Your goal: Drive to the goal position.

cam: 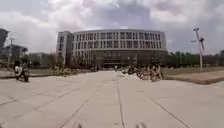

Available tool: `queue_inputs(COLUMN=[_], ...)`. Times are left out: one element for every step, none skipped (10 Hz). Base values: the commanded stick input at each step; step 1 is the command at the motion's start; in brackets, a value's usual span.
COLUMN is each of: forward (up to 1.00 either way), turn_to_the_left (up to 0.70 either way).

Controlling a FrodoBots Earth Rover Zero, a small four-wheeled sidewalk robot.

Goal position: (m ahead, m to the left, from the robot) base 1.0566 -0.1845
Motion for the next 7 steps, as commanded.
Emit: queue_inputs(forward=[0.60, 0.60, 0.60, 0.60, 0.60, 0.60, 0.60], turn_to_the_left=[0.00, 0.00, 0.00, 0.00, 0.00, -0.03, -0.08])
